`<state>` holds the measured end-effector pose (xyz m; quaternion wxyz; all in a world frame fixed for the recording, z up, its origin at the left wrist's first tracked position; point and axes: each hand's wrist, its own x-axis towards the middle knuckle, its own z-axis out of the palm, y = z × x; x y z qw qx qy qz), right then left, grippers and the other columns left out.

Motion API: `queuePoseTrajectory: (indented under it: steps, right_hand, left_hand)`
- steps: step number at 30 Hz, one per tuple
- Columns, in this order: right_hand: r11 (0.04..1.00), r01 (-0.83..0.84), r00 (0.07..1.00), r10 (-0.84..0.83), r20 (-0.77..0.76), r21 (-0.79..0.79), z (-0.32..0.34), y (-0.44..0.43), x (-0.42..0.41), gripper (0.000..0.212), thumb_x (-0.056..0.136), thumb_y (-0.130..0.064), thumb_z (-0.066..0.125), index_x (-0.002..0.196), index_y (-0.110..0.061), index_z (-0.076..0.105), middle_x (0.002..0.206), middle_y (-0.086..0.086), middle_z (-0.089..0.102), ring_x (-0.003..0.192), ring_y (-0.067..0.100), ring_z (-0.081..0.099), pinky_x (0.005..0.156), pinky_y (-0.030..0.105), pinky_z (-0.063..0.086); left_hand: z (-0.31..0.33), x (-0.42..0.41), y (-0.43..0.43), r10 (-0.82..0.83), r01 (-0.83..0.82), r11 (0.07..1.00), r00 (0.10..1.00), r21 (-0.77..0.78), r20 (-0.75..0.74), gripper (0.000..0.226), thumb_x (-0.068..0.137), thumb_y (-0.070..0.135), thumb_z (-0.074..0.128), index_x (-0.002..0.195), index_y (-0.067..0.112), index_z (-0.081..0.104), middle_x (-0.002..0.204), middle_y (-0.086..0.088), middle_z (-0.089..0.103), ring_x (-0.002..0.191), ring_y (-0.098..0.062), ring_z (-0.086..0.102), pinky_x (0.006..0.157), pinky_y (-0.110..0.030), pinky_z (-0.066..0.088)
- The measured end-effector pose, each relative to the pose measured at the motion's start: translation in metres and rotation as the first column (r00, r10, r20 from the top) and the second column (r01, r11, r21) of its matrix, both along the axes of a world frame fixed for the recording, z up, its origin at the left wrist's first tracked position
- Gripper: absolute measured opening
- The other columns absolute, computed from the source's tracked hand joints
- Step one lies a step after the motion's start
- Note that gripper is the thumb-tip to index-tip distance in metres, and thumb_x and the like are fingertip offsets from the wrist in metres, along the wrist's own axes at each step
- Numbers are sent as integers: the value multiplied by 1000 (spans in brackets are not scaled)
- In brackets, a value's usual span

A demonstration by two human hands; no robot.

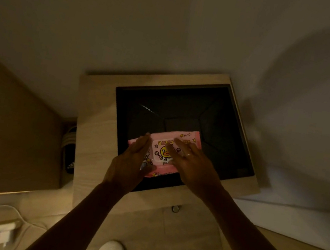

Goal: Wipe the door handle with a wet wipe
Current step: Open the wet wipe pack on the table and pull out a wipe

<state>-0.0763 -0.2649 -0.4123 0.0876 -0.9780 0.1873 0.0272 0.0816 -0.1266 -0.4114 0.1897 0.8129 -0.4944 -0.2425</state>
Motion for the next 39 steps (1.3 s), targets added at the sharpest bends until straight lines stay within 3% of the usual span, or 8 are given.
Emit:
queuePoseTrajectory:
  steps: [6, 9, 14, 19, 23, 29, 33, 39]
  right_hand:
    - [999, 47, 990, -50, 135, 27, 10, 1, 8, 52, 75, -4, 73, 124, -11, 59, 125, 16, 61, 112, 37, 58, 81, 46, 55]
    - [983, 107, 979, -130, 159, 147, 21, -1, 21, 31, 88, -13, 59, 119, -15, 61, 122, 11, 61, 110, 29, 58, 81, 37, 54]
    - [816, 408, 807, -532, 255, 411, 21, -15, 42, 34, 95, -44, 47, 115, -20, 59, 116, 6, 55, 89, 13, 60, 68, 22, 51]
    - [615, 473, 654, -725, 216, 632, 21, -18, 47, 30, 88, -31, 65, 108, -15, 52, 86, -6, 61, 69, 0, 60, 54, 14, 48]
    - [617, 432, 679, -702, 213, 658, 12, -17, 40, 16, 90, -21, 64, 102, -14, 57, 95, 0, 67, 84, 11, 67, 62, 18, 54]
    - [553, 368, 705, -690, 163, 748, 10, -19, 32, 62, 76, -21, 77, 131, -12, 47, 103, 2, 68, 91, 11, 66, 77, 23, 54]
    - [534, 366, 709, -690, 143, 762, 6, -20, 34, 74, 70, -23, 81, 133, -14, 45, 104, 4, 69, 92, 14, 66, 81, 34, 56]
    - [503, 393, 718, -691, 86, 770, 11, -19, 38, 83, 66, -30, 85, 136, -16, 42, 106, 3, 66, 91, 11, 62, 71, 14, 46]
  left_hand:
    - [0, -2, 0, 11, -11, 1000, 1000, -6, 6, 85, 86, 38, 61, 150, 20, 8, 159, 4, 12, 139, -16, 33, 95, -31, 48]
    - [1, -2, 0, 7, -7, 1000, 1000, -16, 12, 84, 88, 39, 59, 150, 21, 6, 160, 4, 9, 140, -16, 31, 98, -32, 47]
    - [1, -3, 3, 27, -28, 998, 999, -48, -32, 84, 88, 49, 54, 151, 21, 6, 159, 2, 13, 140, -18, 31, 99, -37, 47]
    - [0, -7, 7, 80, -84, 991, 996, -101, -42, 86, 83, 48, 62, 149, 23, 13, 152, -3, 33, 131, -19, 46, 93, -36, 51]
    - [-2, -4, 10, 40, -38, 991, 999, -128, 11, 86, 86, 50, 57, 151, 23, 8, 153, -5, 32, 126, -19, 51, 86, -32, 53]
    - [-1, -4, 9, 44, -43, 984, 999, -172, 3, 77, 92, 47, 47, 151, 20, 6, 154, -6, 31, 120, -19, 56, 76, -22, 50]
    - [-4, -3, 11, 25, -17, 980, 999, -199, 36, 77, 91, 51, 48, 151, 21, 9, 156, -5, 27, 123, -20, 54, 75, -26, 55]
    - [1, -8, 6, 83, -80, 974, 997, -210, 6, 85, 83, 54, 59, 149, 16, 21, 151, -8, 36, 120, -22, 57, 80, -29, 53]
